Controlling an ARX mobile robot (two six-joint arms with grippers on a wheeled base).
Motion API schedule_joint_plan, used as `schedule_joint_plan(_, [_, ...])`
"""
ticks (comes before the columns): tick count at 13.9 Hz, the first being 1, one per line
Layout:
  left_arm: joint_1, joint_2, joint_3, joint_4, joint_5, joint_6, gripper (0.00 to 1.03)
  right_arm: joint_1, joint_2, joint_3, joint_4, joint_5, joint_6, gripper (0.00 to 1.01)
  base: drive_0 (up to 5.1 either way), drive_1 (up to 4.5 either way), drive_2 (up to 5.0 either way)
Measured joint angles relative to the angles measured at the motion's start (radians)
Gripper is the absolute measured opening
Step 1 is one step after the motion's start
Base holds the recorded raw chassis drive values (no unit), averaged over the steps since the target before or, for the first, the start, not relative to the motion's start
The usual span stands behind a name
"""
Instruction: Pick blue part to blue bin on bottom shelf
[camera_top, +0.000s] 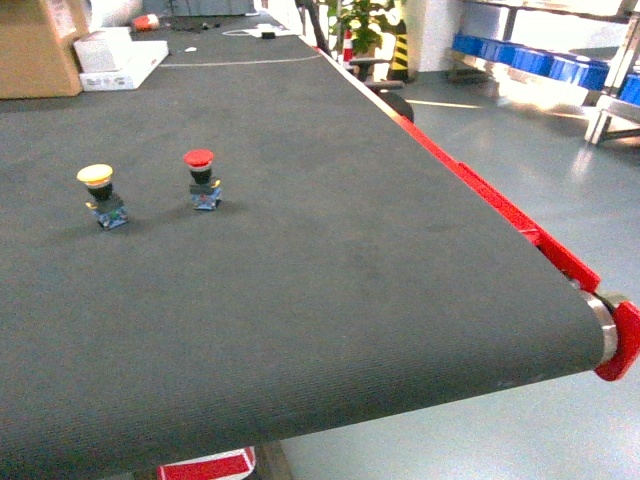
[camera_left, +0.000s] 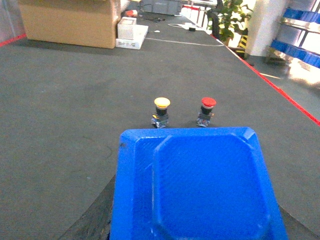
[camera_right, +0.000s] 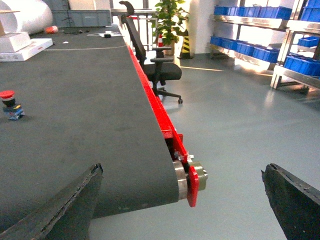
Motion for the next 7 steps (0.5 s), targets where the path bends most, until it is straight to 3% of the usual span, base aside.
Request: schedule_joint_plan(7, [0.0, 0.0, 0.0, 0.0, 0.0, 0.0, 0.43, 0.0, 0.0, 0.0, 0.0, 0.0, 0.0, 0.98, -1.6, -1.59, -1.6])
